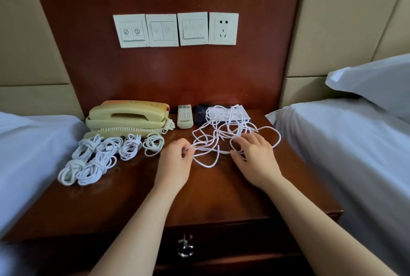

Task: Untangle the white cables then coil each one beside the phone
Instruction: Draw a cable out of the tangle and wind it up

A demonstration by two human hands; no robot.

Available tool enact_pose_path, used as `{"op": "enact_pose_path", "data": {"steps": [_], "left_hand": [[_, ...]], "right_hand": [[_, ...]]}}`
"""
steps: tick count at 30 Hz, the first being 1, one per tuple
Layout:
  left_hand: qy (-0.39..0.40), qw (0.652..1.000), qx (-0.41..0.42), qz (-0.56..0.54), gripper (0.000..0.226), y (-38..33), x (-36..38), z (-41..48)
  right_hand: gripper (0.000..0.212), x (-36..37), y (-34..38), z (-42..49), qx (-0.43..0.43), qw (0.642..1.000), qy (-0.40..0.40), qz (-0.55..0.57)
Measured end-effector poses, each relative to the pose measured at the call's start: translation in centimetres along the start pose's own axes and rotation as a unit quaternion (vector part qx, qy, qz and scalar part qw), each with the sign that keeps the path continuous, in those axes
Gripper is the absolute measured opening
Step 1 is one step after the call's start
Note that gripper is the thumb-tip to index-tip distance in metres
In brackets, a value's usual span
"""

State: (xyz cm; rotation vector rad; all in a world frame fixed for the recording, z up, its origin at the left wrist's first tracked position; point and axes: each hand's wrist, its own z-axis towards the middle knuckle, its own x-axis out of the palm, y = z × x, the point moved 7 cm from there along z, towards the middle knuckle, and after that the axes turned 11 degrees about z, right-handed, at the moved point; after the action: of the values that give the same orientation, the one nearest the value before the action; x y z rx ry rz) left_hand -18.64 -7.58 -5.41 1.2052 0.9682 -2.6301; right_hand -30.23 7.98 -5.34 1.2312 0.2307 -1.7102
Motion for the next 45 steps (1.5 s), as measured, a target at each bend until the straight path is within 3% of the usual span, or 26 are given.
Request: {"op": "enact_pose_path", "data": {"steps": [2,5,9,12,15,20,23,26,29,32,36,40,45], "left_hand": [[-0.051,0.996,-0.031,-0.06,0.022,0.4,-1.5,-0.2],[-0.089,0.98,-0.068,-0.164,0.025,0.7,-2.8,-0.7],[-0.076,0.961,-0.049,-0.263,0.026,-0.9,-4.2,-0.9],[-0.027,0.971,0.039,-0.235,0.025,-3.6,-4.6,-1.2],[-0.02,0.978,0.078,-0.19,0.02,-3.8,-5.5,-1.4],[-0.005,0.993,-0.003,-0.121,0.037,1.4,-7.1,-0.6],[0.016,0.981,-0.057,-0.186,0.043,3.8,-7.8,-0.8],[0.091,0.976,-0.074,-0.183,0.038,3.7,-6.1,-1.7],[0.176,0.972,-0.034,-0.154,0.028,1.8,-3.6,-2.9],[0.224,0.965,0.0,-0.137,0.035,-0.2,-2.1,-3.4],[0.21,0.927,-0.085,-0.3,0.039,-1.0,-2.9,-2.6],[0.17,0.867,-0.15,-0.444,0.038,-1.1,-4.3,-2.1],[0.075,0.783,-0.224,-0.576,0.041,1.1,-5.5,-1.6]], "right_hand": [[0.025,-1.0,0.7,-0.4,-0.03,0.996,-0.079,-0.031],[0.029,-1.4,2.4,-1.0,-0.078,0.988,-0.134,-0.016],[0.041,-0.4,5.6,-1.5,-0.091,0.963,-0.072,0.241],[0.045,0.2,7.6,-1.0,-0.069,0.926,-0.038,0.369],[0.023,-0.2,8.5,-0.3,-0.078,0.921,-0.043,0.378],[0.033,-1.6,6.4,0.3,-0.028,0.883,-0.077,0.462],[0.033,-2.7,5.4,0.6,-0.052,0.905,-0.081,0.413],[0.027,-0.4,6.4,-0.3,-0.073,0.939,0.019,0.335],[0.02,1.7,8.6,-1.3,-0.118,0.954,0.064,0.269],[0.015,1.7,9.5,-1.3,-0.125,0.947,0.043,0.292],[0.017,0.5,8.4,-0.5,-0.113,0.957,-0.017,0.266],[0.011,-0.8,6.6,-0.1,-0.098,0.976,-0.125,0.148],[0.012,-0.7,2.4,0.2,0.047,0.967,-0.128,0.214]]}}
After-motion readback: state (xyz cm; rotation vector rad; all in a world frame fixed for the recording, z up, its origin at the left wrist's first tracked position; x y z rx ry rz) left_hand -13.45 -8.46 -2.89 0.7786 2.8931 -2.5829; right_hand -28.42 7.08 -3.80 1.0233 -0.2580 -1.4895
